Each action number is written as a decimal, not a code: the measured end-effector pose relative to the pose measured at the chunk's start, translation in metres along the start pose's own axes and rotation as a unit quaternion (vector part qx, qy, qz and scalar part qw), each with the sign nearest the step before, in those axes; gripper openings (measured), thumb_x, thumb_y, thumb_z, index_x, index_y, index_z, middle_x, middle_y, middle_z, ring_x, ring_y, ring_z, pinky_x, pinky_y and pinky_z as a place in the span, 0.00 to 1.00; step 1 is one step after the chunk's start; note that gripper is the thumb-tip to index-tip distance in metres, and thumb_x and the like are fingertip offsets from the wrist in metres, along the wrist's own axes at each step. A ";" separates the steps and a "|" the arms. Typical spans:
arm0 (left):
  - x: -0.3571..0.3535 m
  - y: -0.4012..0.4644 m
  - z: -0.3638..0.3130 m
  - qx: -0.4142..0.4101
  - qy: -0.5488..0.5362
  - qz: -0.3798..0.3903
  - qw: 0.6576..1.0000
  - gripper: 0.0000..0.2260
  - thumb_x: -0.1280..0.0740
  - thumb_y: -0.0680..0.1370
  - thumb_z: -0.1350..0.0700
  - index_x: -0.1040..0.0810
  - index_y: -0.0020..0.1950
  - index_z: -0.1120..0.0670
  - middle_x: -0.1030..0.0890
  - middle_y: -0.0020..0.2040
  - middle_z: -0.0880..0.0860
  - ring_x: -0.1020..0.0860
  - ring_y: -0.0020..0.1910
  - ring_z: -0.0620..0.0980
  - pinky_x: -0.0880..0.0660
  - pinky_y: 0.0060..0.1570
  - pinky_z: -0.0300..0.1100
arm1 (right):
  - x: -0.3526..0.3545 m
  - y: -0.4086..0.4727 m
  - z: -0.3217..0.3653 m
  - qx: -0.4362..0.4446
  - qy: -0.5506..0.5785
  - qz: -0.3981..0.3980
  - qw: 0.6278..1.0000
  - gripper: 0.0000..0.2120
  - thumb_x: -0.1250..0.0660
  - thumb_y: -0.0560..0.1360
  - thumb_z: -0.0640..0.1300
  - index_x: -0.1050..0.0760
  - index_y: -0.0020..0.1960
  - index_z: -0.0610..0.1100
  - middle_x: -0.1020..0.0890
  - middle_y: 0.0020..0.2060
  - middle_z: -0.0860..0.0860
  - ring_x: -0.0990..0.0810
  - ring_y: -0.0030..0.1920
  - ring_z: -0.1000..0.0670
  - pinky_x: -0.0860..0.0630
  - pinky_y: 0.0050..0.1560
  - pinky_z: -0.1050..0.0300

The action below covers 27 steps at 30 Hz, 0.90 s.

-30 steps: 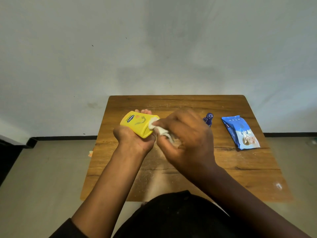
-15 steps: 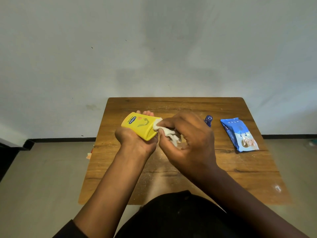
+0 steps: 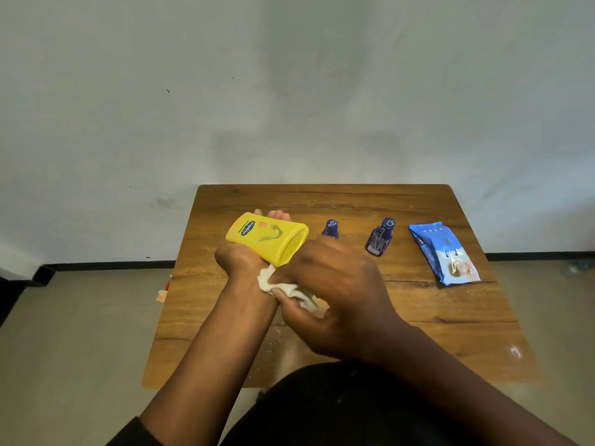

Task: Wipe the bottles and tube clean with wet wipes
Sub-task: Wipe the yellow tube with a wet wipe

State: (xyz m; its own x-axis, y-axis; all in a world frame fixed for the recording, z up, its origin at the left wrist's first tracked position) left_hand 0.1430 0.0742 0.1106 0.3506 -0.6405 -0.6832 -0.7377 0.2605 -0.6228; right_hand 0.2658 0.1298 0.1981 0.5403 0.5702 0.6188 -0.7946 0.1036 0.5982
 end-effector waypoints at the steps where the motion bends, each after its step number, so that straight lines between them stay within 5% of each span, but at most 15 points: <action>1: -0.001 -0.002 0.000 -0.006 0.005 -0.005 1.000 0.21 0.56 0.87 0.56 0.29 0.43 0.59 0.20 0.26 0.60 0.24 0.14 0.51 0.32 0.11 0.39 | -0.001 -0.001 0.001 0.010 -0.006 0.000 1.000 0.07 0.27 0.77 0.45 0.13 0.52 0.44 0.15 0.45 0.49 0.19 0.44 0.49 0.24 0.41 0.48; 5: -0.006 -0.004 0.007 0.020 -0.023 0.033 0.999 0.21 0.53 0.85 0.54 0.23 0.46 0.61 0.19 0.29 0.59 0.19 0.23 0.54 0.21 0.23 0.42 | 0.018 0.000 -0.004 -0.001 0.019 -0.070 0.997 0.04 0.26 0.76 0.40 0.14 0.48 0.40 0.15 0.42 0.48 0.19 0.41 0.48 0.25 0.41 0.48; 11: 0.003 0.000 0.006 0.003 -0.002 0.045 0.999 0.19 0.49 0.84 0.52 0.21 0.49 0.57 0.18 0.33 0.57 0.18 0.28 0.54 0.19 0.32 0.42 | 0.053 -0.005 -0.024 -0.104 0.003 -0.199 0.975 0.04 0.25 0.76 0.37 0.14 0.50 0.40 0.15 0.42 0.51 0.21 0.41 0.57 0.30 0.41 0.66; 16: -0.002 -0.004 0.005 -0.023 0.034 0.075 0.996 0.22 0.50 0.85 0.47 0.20 0.47 0.56 0.20 0.33 0.57 0.20 0.27 0.53 0.20 0.32 0.41 | 0.039 -0.007 -0.016 -0.091 0.006 -0.167 0.982 0.05 0.25 0.74 0.36 0.15 0.50 0.39 0.16 0.42 0.49 0.24 0.41 0.58 0.30 0.41 0.63; 20: -0.011 -0.011 -0.004 -0.079 0.085 0.122 0.986 0.30 0.55 0.86 0.39 0.20 0.49 0.57 0.21 0.32 0.58 0.20 0.29 0.55 0.21 0.31 0.42 | 0.027 -0.005 -0.002 -0.038 -0.021 -0.095 0.995 0.07 0.26 0.73 0.37 0.13 0.50 0.42 0.16 0.43 0.47 0.20 0.42 0.46 0.26 0.39 0.47; 27: -0.036 -0.034 -0.006 -0.189 0.191 0.255 0.929 0.37 0.60 0.86 0.38 0.18 0.45 0.59 0.20 0.30 0.59 0.20 0.29 0.53 0.22 0.33 0.40 | 0.036 0.002 -0.020 -0.068 -0.023 -0.095 0.993 0.09 0.24 0.73 0.35 0.13 0.52 0.45 0.17 0.44 0.50 0.21 0.46 0.47 0.26 0.42 0.46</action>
State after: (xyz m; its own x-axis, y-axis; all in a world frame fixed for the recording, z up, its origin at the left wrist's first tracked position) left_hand 0.1522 0.0840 0.1586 -0.2766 -0.7325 -0.6220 -0.9271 0.3738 -0.0280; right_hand 0.2778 0.1669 0.2116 0.6942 0.4916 0.5257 -0.7050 0.3177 0.6340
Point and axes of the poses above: each hand's wrist, its own y-axis towards the middle knuckle, its own x-axis out of the back of the hand, z = x × y, the point moved 9 cm from there along y, towards the middle knuckle
